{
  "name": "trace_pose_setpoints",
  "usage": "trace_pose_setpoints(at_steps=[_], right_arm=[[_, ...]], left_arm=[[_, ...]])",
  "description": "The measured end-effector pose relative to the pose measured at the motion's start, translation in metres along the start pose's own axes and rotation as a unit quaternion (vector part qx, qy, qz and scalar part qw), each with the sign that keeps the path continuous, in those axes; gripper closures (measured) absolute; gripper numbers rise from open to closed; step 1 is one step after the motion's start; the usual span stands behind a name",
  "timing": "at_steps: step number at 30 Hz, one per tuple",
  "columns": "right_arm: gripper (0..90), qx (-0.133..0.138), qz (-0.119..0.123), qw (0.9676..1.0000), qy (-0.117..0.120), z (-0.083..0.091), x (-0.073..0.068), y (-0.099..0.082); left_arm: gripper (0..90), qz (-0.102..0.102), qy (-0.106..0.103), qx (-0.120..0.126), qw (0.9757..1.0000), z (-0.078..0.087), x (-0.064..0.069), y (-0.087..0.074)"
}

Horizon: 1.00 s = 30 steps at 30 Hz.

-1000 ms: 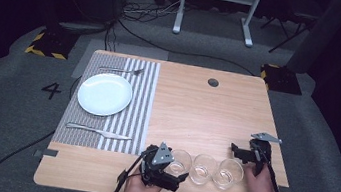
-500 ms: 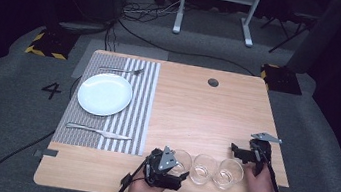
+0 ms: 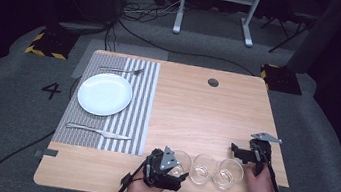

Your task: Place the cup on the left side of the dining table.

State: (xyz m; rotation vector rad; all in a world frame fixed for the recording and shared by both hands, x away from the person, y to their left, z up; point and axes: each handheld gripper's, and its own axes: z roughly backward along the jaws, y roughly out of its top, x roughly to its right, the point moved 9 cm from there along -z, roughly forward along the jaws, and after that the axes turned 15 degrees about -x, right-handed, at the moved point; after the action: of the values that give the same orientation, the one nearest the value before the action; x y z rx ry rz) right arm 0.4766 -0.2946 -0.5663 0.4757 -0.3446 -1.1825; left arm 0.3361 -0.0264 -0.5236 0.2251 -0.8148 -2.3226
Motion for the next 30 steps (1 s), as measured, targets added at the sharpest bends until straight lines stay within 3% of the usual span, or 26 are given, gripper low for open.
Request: trace_pose_setpoints(at_steps=[10,30], right_arm=[[8.8,0.0,-0.001,1.0,0.0,0.0,0.0,0.0],[8.8,0.0,0.0,1.0,0.0,0.0,0.0,0.0]], left_arm=[[19.4,0.01,0.0,0.002,0.9999,0.024,-0.002,0.001],[19.3,0.036,0.014,0.02,0.9991,0.064,-0.031,0.011]])
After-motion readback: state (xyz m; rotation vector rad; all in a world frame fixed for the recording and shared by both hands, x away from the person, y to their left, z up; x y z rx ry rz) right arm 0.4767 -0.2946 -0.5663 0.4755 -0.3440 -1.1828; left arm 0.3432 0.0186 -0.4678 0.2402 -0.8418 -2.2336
